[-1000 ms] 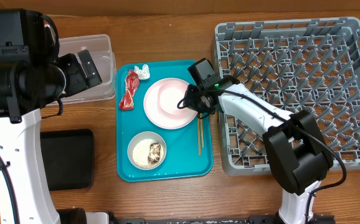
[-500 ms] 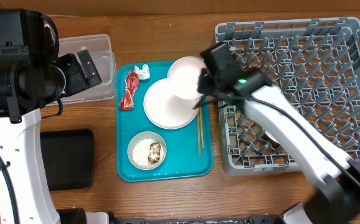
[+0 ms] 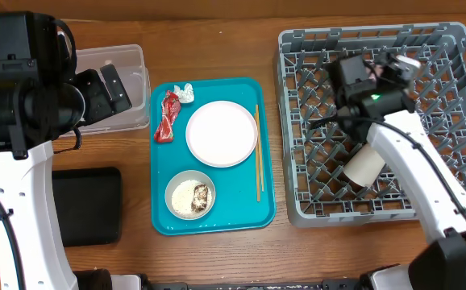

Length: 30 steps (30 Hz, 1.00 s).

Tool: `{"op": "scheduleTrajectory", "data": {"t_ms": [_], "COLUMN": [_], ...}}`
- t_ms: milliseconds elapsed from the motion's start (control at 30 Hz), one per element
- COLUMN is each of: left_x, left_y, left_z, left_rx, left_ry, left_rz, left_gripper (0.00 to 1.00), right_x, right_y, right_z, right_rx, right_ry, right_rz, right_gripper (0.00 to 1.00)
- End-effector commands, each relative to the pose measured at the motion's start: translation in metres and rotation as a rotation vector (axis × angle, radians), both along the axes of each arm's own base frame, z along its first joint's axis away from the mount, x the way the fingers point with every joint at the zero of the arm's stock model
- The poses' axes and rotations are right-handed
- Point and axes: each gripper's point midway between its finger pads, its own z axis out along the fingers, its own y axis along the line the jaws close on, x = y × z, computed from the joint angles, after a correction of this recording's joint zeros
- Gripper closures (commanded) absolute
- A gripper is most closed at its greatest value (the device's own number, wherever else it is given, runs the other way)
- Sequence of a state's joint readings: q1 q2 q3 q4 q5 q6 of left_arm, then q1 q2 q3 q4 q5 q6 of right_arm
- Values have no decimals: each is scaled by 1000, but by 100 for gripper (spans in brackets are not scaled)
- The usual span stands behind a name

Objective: Sort waste into correct bins and load items into the dishwasher

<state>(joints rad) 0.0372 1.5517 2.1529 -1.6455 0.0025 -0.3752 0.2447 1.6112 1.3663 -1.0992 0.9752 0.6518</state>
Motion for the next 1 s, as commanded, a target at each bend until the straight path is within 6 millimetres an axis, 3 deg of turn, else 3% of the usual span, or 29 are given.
{"op": "scheduleTrajectory", "data": {"t_ms": [0, 233, 433, 967], "left_x": [1, 1, 1, 1], "left_y": [3, 3, 3, 3], "left_z": [1, 1, 1, 1], "left_rx": [8, 8, 8, 8], "left_ry": [-4, -4, -4, -4], "left_rz": [14, 14, 14, 14], "left_gripper": [0, 0, 0, 0], "right_x": [-5, 21, 35, 43], "right_y": [-41, -75, -76, -4], "right_z": [0, -19, -43, -53], "right_rx": [-121, -144, -177, -189], "right_ry": [-36, -44, 52, 123], "right_rz": [-132, -181, -131, 62], "right_gripper": [96, 96, 96, 96]}}
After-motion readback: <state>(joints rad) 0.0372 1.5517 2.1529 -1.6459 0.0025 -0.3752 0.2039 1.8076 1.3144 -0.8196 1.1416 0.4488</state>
